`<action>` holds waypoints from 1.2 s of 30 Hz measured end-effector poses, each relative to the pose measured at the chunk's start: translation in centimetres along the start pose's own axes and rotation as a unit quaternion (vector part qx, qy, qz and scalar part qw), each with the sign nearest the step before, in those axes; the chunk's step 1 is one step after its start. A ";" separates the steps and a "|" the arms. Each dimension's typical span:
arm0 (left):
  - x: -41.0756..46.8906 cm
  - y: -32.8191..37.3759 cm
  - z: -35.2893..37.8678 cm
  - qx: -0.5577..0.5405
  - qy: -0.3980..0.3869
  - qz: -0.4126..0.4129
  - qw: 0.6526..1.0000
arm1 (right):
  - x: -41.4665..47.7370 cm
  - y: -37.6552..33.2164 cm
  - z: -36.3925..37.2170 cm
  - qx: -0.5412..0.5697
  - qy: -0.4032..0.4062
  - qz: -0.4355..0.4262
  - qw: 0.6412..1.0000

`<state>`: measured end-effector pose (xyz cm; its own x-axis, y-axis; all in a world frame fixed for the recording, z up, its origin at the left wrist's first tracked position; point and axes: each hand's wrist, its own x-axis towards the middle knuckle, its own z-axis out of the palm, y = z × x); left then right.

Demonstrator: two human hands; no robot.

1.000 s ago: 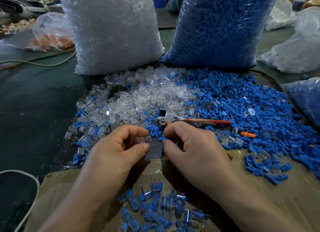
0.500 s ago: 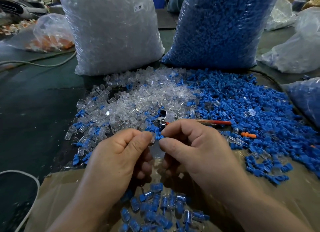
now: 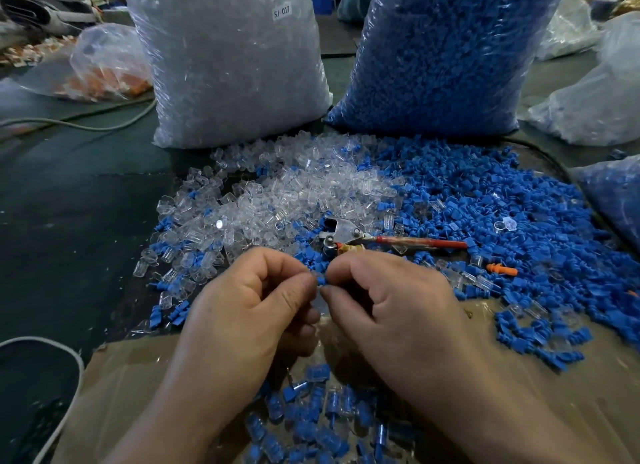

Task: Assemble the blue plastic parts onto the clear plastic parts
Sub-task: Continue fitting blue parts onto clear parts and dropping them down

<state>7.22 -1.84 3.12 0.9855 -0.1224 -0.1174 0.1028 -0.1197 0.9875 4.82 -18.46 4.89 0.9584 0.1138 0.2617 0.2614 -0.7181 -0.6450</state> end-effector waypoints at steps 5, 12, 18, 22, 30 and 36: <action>0.1 -0.3 0.4 0.015 -0.030 0.033 0.999 | 0.0 -0.2 -0.2 -0.051 -0.023 -0.041 0.998; 0.3 -0.1 0.0 0.019 -0.030 0.014 0.999 | -0.1 0.0 -0.4 -0.046 -0.052 -0.064 0.996; 0.4 -0.3 -0.3 0.077 0.006 0.023 0.997 | 0.3 0.6 -0.2 -0.110 -0.037 -0.050 0.992; 0.6 -0.3 -0.6 0.065 0.017 0.000 0.998 | 1.6 2.7 -1.0 -0.274 -0.044 0.078 0.958; 0.8 0.4 -0.9 0.033 -0.022 -0.058 0.998 | 2.5 4.6 -1.6 -0.328 -0.085 0.123 0.933; 1.1 0.0 -1.0 0.021 0.009 -0.028 0.999 | 2.6 4.7 -2.0 -0.343 -0.089 0.103 0.930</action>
<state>8.41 -1.01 3.10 0.9806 -0.0957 -0.1709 0.1533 -0.1680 0.9738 8.30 -22.90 3.95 0.9997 -0.0061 0.0223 -0.0052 -0.9990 -0.0435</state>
